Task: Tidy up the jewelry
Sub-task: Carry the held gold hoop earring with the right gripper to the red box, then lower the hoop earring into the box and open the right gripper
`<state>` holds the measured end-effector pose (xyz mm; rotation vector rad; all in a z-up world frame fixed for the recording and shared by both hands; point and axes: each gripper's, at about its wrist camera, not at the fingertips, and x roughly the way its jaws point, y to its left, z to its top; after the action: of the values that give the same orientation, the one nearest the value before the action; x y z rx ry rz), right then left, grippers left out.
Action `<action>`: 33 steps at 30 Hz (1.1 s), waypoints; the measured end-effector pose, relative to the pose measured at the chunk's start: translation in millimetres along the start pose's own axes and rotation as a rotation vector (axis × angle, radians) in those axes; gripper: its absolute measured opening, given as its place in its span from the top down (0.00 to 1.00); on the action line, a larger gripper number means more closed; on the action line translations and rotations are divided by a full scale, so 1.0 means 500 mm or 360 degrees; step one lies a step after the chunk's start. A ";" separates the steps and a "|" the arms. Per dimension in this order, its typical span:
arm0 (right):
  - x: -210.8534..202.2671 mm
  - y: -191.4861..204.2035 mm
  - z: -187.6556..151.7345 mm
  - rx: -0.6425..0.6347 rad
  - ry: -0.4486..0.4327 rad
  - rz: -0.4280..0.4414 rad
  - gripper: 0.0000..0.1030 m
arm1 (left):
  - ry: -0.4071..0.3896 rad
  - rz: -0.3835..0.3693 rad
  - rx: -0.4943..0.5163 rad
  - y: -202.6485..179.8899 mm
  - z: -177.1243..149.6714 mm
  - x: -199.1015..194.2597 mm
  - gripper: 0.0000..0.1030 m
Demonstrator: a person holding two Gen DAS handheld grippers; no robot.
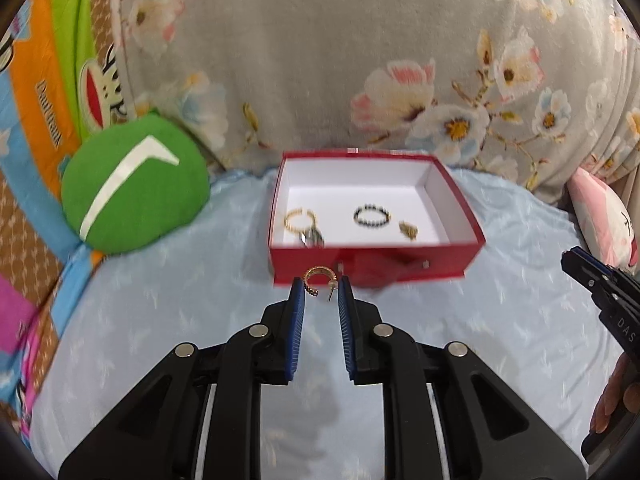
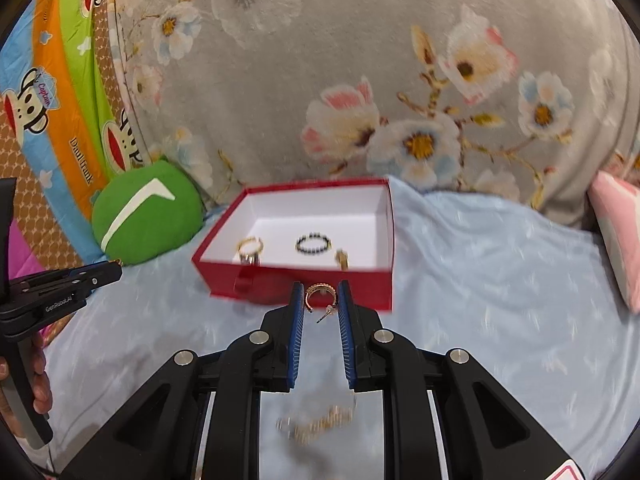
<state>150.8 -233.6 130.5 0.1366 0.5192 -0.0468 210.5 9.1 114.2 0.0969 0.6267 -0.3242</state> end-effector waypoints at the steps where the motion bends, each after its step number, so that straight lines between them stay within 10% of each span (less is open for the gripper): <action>1: 0.019 0.001 0.018 -0.0007 -0.0004 0.0007 0.85 | -0.0021 -0.0010 0.0012 -0.002 0.025 0.013 0.84; 16: 0.401 -0.038 0.197 0.0009 0.0114 -0.0015 0.85 | 0.0032 0.0055 0.0015 -0.009 0.254 0.342 0.84; 33: 0.619 -0.080 0.178 0.0047 0.0283 -0.0102 0.85 | 0.0225 0.0146 -0.0032 -0.036 0.253 0.636 0.83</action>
<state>460.0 -288.7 48.1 0.1539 0.7008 -0.1052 517.6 -116.9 29.0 0.1296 0.7630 -0.2233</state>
